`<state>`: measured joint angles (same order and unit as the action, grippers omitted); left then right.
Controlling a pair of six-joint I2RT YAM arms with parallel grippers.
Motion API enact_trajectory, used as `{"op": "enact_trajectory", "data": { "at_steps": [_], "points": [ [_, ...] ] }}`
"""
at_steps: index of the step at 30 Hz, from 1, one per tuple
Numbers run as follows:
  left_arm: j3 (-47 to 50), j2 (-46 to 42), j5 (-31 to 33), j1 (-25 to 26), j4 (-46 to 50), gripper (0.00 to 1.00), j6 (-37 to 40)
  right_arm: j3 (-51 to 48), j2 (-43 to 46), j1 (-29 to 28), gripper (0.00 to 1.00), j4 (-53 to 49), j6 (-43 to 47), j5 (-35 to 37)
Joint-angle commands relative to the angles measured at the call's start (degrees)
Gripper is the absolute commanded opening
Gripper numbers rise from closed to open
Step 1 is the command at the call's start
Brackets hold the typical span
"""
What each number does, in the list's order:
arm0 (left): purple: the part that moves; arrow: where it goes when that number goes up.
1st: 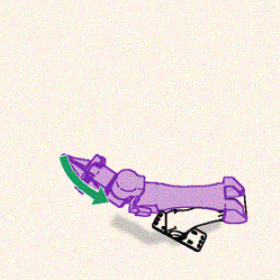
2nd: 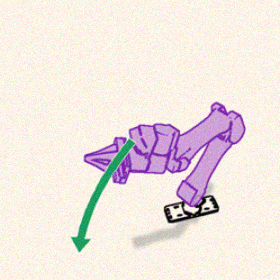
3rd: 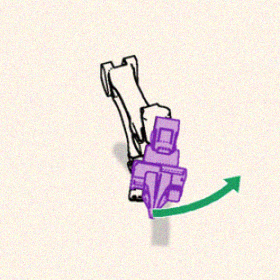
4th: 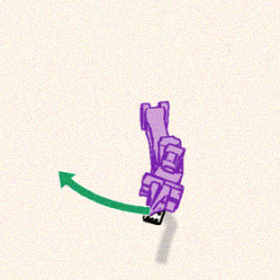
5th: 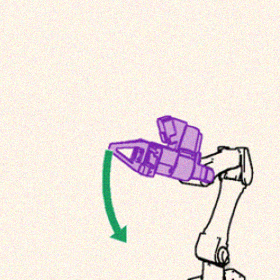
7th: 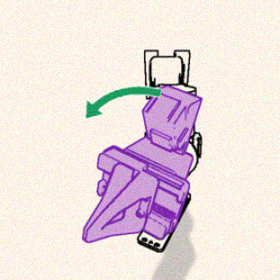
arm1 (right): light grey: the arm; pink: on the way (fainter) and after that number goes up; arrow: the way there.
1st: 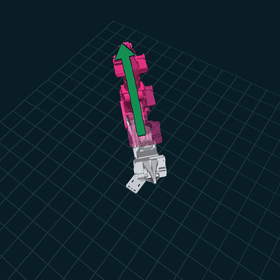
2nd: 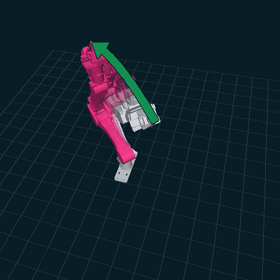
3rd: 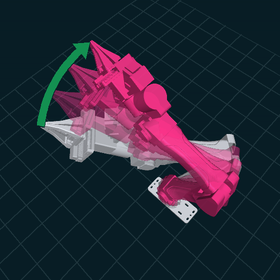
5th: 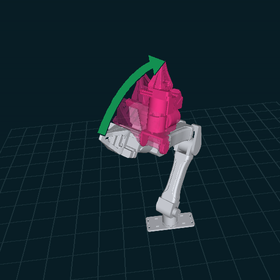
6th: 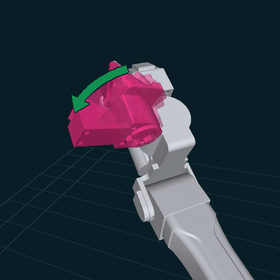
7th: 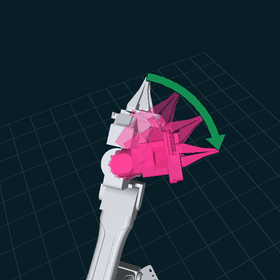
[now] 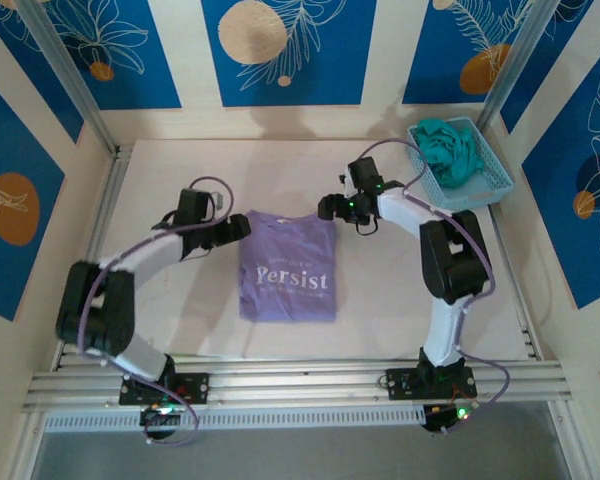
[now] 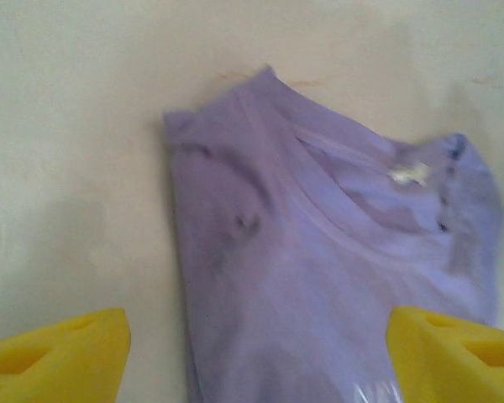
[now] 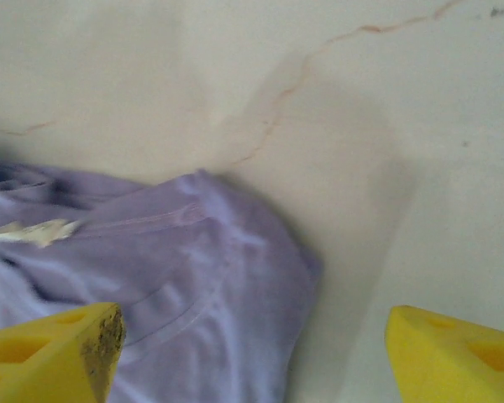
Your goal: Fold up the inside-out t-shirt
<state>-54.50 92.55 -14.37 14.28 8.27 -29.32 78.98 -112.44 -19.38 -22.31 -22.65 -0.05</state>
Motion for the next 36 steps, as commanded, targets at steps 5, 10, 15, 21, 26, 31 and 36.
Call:
{"op": "enact_trajectory", "data": {
  "at_steps": [5, 10, 15, 21, 26, 31, 36],
  "points": [
    [-13.3, 14.3, -2.4, -0.9, 5.6, 0.8, 7.8, 6.5, -7.0, -1.8, 0.81, -6.7, 0.6, -3.4],
    [-17.0, 20.3, -5.0, -0.7, 7.8, 0.78, 8.1, 10.2, -10.0, -3.0, 0.76, -10.3, 0.2, -4.4],
    [-16.1, 21.2, -7.9, 0.2, 7.1, 0.71, 7.8, 13.6, -12.1, -4.6, 0.68, -13.7, -0.2, -5.0],
    [-15.0, 21.9, -9.9, 0.7, 6.6, 0.57, 7.5, 15.5, -13.5, -5.9, 0.62, -15.8, -1.2, -5.0],
    [-15.0, 23.5, -12.2, 1.2, 5.5, 0.44, 7.2, 15.5, -14.0, -6.5, 0.52, -15.8, -1.7, -5.8],
    [-15.8, 25.1, -13.2, 1.3, 4.6, 0.27, 6.6, 15.3, -13.7, -6.2, 0.36, -14.1, -1.9, -6.2],
    [-16.5, 24.4, -13.2, 0.8, 3.2, 0.01, 6.3, 13.6, -11.4, -5.4, 0.09, -8.6, -1.1, -7.9]
  ]
}}
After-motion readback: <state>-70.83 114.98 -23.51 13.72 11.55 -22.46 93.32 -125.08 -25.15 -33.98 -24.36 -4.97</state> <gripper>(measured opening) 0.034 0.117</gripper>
